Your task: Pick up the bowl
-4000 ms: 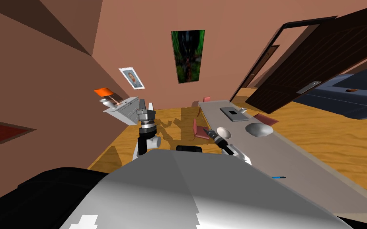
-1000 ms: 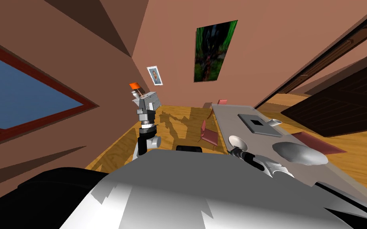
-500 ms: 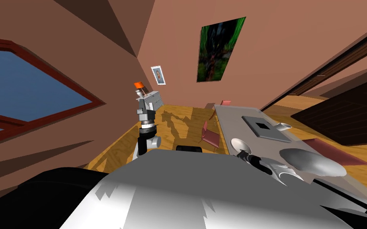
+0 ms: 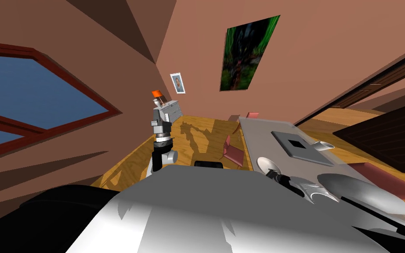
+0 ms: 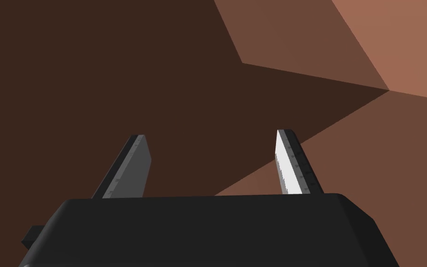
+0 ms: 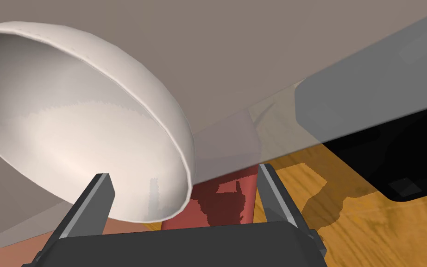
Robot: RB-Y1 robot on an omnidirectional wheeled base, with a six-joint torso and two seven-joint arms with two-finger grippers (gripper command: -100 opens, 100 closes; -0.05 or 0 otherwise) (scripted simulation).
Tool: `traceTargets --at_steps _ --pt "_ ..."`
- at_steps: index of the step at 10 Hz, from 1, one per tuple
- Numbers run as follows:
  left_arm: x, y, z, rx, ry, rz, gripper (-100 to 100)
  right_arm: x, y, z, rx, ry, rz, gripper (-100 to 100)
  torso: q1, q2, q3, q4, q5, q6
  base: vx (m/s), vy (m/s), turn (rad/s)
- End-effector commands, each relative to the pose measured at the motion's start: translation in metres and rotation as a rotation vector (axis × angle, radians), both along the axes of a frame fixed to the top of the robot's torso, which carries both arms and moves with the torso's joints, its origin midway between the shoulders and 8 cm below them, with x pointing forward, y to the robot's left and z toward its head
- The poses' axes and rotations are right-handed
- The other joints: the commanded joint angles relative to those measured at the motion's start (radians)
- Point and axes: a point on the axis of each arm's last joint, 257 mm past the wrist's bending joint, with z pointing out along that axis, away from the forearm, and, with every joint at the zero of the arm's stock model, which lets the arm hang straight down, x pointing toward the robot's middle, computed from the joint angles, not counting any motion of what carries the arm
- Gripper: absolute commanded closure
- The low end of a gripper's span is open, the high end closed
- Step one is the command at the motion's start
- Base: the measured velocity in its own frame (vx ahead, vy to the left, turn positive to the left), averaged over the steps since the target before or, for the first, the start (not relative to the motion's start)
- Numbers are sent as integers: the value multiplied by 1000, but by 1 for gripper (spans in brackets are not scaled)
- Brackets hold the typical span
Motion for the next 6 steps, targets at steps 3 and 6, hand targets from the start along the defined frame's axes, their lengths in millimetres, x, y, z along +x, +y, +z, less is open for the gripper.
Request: traceTargets --at_steps 3,6 --pt "0 0 0 0 0 0 0 -6 5 -5 1 -1 11 -100 1 1 1 0 0 0 32 -7 -31" --pt "0 0 0 0 0 0 0 -12 9 -9 1 -1 22 -100 1 -1 0 0 0 0 51 -13 -34"
